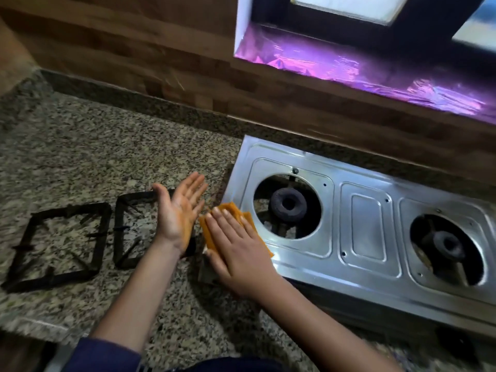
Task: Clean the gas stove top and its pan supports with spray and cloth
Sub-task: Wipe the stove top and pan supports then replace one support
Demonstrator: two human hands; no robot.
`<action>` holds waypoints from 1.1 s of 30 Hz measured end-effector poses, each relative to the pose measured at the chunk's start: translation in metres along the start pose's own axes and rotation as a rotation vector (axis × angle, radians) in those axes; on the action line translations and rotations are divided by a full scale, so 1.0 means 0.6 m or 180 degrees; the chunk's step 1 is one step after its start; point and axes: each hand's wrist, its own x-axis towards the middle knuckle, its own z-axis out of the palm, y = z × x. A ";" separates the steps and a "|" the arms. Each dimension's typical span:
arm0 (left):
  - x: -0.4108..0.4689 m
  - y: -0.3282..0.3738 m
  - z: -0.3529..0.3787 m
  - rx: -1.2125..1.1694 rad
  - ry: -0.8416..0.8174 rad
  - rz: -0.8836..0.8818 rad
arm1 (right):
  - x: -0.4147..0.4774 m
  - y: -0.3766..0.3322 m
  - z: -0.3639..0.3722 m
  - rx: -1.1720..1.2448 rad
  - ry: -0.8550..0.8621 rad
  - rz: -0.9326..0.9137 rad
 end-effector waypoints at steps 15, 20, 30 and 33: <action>-0.043 -0.021 0.069 0.2085 -0.0536 0.0474 | -0.191 0.140 -0.074 -0.0073 -0.0070 0.0621; -0.039 -0.030 0.061 0.1940 -0.0488 0.0317 | -0.111 0.089 -0.053 -0.0222 -0.0212 0.0093; -0.040 -0.041 0.062 0.2987 -0.0384 0.1229 | 0.191 0.110 -0.031 0.0102 0.0114 0.1061; -0.043 -0.041 0.068 0.4102 -0.0502 0.1305 | 0.243 0.164 -0.055 0.0035 -0.0037 0.1081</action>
